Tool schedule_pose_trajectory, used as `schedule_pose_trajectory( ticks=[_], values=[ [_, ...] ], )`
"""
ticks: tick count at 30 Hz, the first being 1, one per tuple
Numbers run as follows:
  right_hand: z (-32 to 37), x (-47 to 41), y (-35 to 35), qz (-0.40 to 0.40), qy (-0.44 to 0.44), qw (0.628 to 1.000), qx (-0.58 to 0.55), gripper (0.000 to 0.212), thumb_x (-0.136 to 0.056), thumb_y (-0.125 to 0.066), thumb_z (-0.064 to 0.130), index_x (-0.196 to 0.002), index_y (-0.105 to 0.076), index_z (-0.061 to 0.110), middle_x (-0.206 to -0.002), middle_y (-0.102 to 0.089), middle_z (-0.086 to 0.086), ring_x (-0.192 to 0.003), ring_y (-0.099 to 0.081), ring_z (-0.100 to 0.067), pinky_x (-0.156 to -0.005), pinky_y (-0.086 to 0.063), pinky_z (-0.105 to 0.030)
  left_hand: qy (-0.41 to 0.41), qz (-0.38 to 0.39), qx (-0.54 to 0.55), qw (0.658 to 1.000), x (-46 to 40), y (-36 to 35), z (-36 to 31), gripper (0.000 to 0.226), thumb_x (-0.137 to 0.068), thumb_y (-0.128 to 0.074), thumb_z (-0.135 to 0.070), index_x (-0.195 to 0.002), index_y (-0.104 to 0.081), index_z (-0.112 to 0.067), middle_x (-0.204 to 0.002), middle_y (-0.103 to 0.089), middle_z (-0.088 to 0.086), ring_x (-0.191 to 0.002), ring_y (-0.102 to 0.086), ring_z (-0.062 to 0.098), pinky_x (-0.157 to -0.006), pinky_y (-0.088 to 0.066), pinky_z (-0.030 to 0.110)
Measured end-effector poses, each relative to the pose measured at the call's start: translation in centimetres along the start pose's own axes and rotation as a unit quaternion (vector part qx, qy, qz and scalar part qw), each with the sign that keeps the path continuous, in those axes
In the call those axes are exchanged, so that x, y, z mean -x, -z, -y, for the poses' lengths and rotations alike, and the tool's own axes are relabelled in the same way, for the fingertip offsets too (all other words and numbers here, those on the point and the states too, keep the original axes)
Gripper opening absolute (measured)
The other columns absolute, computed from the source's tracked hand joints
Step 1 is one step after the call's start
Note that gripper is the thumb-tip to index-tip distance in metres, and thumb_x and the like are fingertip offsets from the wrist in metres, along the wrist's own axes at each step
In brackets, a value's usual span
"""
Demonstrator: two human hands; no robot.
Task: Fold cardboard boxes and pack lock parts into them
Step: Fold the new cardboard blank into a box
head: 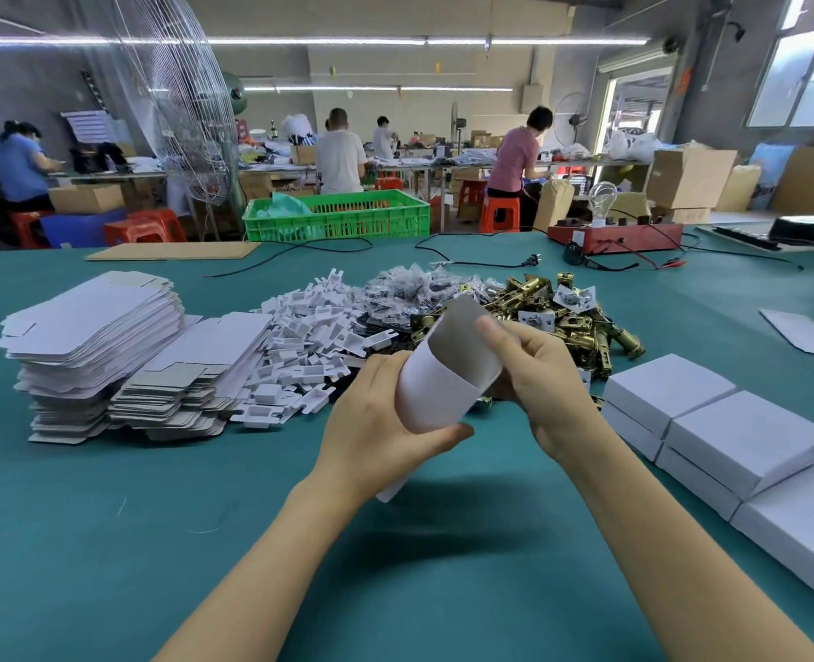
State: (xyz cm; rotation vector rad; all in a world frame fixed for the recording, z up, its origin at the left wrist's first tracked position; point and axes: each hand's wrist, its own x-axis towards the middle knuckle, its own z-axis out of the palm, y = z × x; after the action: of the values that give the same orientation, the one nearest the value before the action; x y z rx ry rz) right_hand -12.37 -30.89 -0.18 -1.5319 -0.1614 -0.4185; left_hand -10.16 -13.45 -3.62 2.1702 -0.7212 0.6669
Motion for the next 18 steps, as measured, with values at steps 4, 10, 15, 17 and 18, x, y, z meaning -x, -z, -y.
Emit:
schedule_pose_trajectory(
  ticks=[4,10,15,17,18],
  values=[
    [-0.3,0.2,-0.7,0.102,-0.004,0.995,0.02,0.048,-0.073,-0.073,0.054,-0.102,-0.061,0.019,-0.098,-0.071,-0.002,-0.09,-0.07,-0.019,-0.072,-0.057,-0.031,0.112,-0.084,0.073,0.988,-0.1,-0.3,-0.4,0.074,-0.054,-0.073,-0.067,-0.111,-0.062,-0.021,-0.097,-0.06,-0.01,-0.086,-0.052,0.006,-0.067,-0.037,0.011],
    [-1.6,0.7,-2.3,0.117,0.024,0.99,0.07,0.032,-0.083,-0.072,0.019,-0.111,-0.059,0.022,-0.106,-0.071,0.003,-0.098,-0.068,-0.015,-0.085,-0.056,-0.035,0.163,-0.095,0.095,0.977,-0.1,-0.8,-0.5,0.061,-0.054,-0.071,-0.061,-0.104,-0.058,-0.027,-0.094,-0.06,-0.012,-0.084,-0.057,0.008,-0.064,-0.039,0.01],
    [-1.3,0.1,-1.0,0.103,0.034,0.993,0.054,0.026,-0.088,-0.067,0.015,-0.113,-0.059,0.015,-0.107,-0.07,0.0,-0.101,-0.067,-0.015,-0.082,-0.057,-0.032,0.153,-0.039,0.225,0.961,-0.3,0.1,-0.3,0.051,-0.061,-0.086,-0.053,-0.104,-0.069,-0.032,-0.091,-0.074,-0.012,-0.081,-0.068,0.0,-0.067,-0.052,0.015],
    [-1.2,0.0,-0.7,0.108,0.025,0.993,0.039,0.03,-0.087,-0.067,0.02,-0.115,-0.058,0.015,-0.109,-0.07,0.0,-0.102,-0.067,-0.015,-0.082,-0.056,-0.03,0.179,-0.028,0.304,0.935,-0.3,0.5,-0.2,0.038,-0.065,-0.078,-0.047,-0.101,-0.071,-0.036,-0.092,-0.076,-0.013,-0.085,-0.071,0.005,-0.069,-0.057,0.021],
    [-1.1,0.0,-0.6,0.108,0.017,0.994,0.027,0.033,-0.085,-0.067,0.023,-0.116,-0.058,0.014,-0.11,-0.07,-0.001,-0.103,-0.067,-0.016,-0.081,-0.056,-0.029,0.191,-0.022,0.335,0.922,-0.4,0.6,-0.1,0.034,-0.066,-0.077,-0.044,-0.099,-0.072,-0.036,-0.093,-0.076,-0.011,-0.085,-0.072,0.008,-0.068,-0.058,0.025]
  ],
)
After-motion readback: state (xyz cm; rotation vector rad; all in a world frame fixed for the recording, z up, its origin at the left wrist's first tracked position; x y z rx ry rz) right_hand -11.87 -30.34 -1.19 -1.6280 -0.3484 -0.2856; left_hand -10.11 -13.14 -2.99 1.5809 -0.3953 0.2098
